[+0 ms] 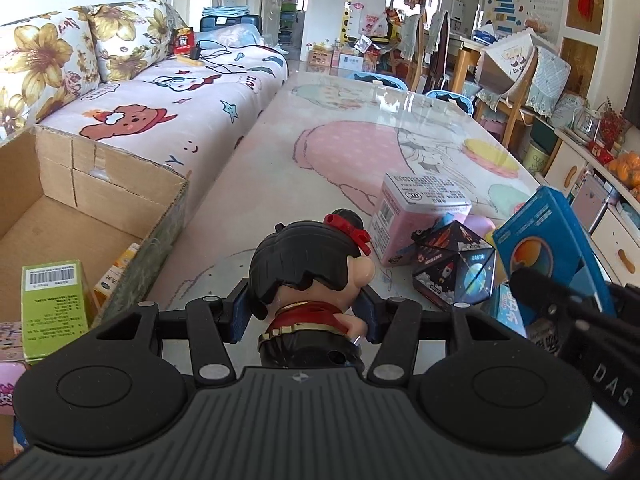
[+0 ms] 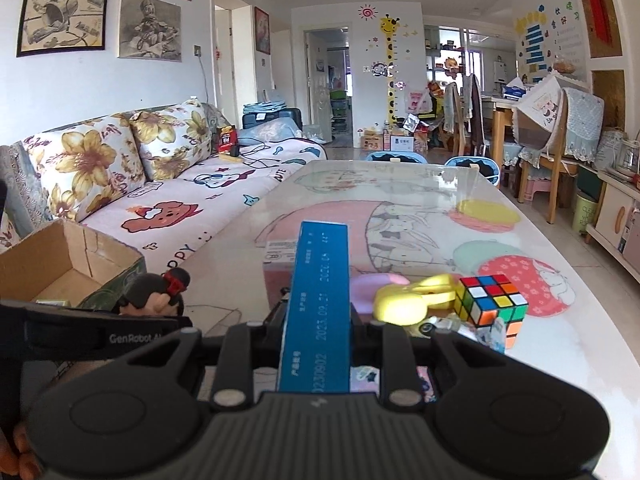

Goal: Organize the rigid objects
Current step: 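Carry the doll and blue box into the cardboard box and open both tools, then move both open tools back over the table toward the remaining toys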

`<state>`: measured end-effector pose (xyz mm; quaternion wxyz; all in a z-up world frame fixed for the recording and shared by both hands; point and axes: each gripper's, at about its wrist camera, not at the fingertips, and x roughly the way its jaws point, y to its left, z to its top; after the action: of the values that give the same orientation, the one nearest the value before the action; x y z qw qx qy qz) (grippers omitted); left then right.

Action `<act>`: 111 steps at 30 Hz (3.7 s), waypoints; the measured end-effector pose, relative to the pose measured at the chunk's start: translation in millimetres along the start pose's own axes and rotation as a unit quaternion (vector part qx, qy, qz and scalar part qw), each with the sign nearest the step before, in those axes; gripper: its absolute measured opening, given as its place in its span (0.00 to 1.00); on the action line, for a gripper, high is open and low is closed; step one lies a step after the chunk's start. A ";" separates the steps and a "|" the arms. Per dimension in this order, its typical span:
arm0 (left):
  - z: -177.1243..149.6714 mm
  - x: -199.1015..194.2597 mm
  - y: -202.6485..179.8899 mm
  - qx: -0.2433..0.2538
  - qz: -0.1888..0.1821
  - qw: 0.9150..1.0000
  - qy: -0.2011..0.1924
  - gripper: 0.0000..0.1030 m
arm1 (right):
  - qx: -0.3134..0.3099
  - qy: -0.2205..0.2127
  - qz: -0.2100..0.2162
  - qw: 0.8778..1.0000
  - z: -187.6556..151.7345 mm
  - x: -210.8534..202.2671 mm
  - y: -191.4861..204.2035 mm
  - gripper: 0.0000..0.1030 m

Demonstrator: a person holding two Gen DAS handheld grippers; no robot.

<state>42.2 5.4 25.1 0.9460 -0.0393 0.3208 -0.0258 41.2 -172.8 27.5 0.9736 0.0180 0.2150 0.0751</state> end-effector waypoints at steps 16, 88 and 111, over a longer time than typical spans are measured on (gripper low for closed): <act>8.1 -16.3 19.3 -0.061 0.020 0.997 -0.045 0.64 | -0.047 -0.010 0.048 0.998 5.0 1.0 54.9 0.23; 13.5 -26.4 54.4 -0.133 0.150 0.979 -0.027 0.98 | -0.200 0.012 0.098 0.975 5.9 33.6 176.9 0.77; 1.6 -21.5 31.2 -0.010 0.127 0.991 -0.027 1.00 | -0.126 0.007 0.044 0.991 -11.7 15.6 131.1 0.85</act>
<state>26.8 38.2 36.6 0.9495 -0.0088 0.2974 0.0994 32.1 -40.8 19.3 0.9623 -0.0963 0.2096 0.1443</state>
